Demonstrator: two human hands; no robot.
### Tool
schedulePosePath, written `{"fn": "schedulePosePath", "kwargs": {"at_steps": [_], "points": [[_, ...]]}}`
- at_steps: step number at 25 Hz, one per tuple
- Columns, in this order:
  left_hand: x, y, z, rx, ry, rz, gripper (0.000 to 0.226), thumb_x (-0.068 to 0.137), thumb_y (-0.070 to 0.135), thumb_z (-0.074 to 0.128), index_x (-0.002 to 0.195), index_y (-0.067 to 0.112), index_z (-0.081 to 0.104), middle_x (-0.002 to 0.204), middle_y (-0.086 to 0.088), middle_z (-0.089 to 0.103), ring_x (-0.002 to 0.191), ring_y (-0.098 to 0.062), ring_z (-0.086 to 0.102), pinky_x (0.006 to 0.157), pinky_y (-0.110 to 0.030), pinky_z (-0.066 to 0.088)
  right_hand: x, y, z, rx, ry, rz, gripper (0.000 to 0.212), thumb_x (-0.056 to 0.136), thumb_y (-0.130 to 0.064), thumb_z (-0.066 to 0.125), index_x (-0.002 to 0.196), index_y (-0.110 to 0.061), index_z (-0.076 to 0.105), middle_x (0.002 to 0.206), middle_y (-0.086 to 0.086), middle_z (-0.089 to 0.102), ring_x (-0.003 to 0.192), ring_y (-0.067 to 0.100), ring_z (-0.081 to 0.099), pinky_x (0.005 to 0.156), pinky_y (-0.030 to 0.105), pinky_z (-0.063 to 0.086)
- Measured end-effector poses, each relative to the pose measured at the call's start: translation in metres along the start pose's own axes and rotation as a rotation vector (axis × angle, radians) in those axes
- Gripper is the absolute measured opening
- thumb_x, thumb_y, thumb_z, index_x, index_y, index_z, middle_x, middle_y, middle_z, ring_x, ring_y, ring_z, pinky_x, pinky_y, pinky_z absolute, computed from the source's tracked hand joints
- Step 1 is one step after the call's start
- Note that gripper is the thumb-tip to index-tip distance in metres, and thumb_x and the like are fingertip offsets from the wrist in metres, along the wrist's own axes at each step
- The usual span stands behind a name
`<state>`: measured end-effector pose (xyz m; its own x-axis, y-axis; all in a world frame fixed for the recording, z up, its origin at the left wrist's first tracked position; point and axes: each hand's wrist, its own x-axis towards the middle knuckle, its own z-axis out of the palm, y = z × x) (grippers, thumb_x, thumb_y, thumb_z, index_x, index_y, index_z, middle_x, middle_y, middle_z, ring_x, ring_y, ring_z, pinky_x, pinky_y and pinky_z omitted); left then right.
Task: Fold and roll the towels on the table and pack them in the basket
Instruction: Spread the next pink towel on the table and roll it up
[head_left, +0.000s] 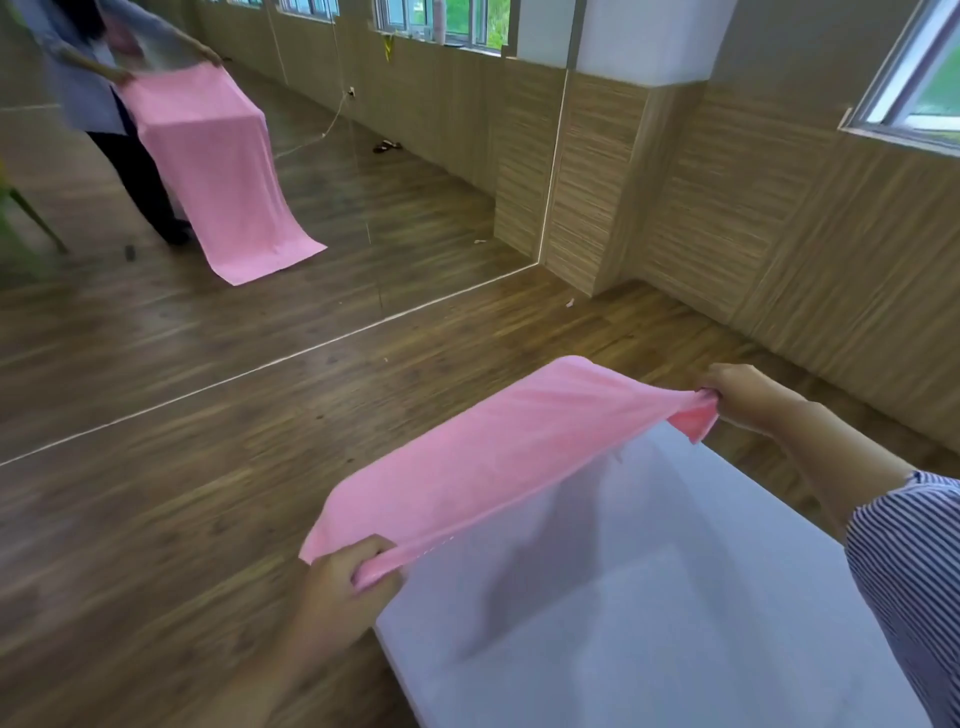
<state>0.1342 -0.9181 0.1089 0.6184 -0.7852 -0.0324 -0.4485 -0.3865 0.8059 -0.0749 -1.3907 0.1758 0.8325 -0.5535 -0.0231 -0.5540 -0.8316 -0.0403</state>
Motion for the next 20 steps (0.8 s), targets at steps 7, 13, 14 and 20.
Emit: {"fn": "schedulePosePath", "kwargs": {"at_steps": [7,13,14,20], "points": [[-0.094,0.043,0.049,0.093,-0.053,-0.01,0.019,0.089,0.024,0.065,0.074,0.036,0.063,0.065,0.012,0.059,0.059,0.0,0.05,0.059,-0.017,0.039,-0.105,0.022,-0.006,-0.011,0.009,-0.117,0.013,0.077,0.006,0.055,0.076,0.002,0.068,0.071,0.005,0.049,0.074,0.031,0.053,0.067,0.03,0.033],[-0.183,0.071,0.079,0.122,-0.05,-0.033,0.014,0.089,0.028,0.065,0.084,0.04,0.063,0.071,0.02,0.061,0.067,0.002,0.055,0.064,-0.014,0.041,-0.207,0.037,-0.003,-0.125,-0.014,-0.145,0.023,0.087,-0.005,0.049,0.069,-0.012,0.061,0.066,-0.013,0.033,0.076,0.017,0.042,0.07,0.027,0.031],[-0.196,0.076,0.086,0.124,-0.061,-0.02,0.013,0.089,0.029,0.064,0.083,0.04,0.063,0.072,0.02,0.061,0.068,0.002,0.056,0.066,-0.015,0.043,-0.224,0.042,-0.006,-0.158,-0.019,-0.135,0.026,0.088,-0.008,0.048,0.066,-0.018,0.058,0.066,-0.014,0.032,0.077,0.017,0.044,0.071,0.027,0.034],[-0.294,0.102,0.143,0.144,-0.1,0.01,0.008,0.083,0.055,0.059,0.091,0.055,0.057,0.082,0.03,0.061,0.074,0.006,0.057,0.069,-0.017,0.045,-0.349,0.065,-0.021,-0.179,-0.133,-0.068,0.036,0.087,-0.016,0.042,0.052,-0.024,0.037,0.06,-0.009,0.046,0.067,0.014,0.054,0.065,0.027,0.038]]}}
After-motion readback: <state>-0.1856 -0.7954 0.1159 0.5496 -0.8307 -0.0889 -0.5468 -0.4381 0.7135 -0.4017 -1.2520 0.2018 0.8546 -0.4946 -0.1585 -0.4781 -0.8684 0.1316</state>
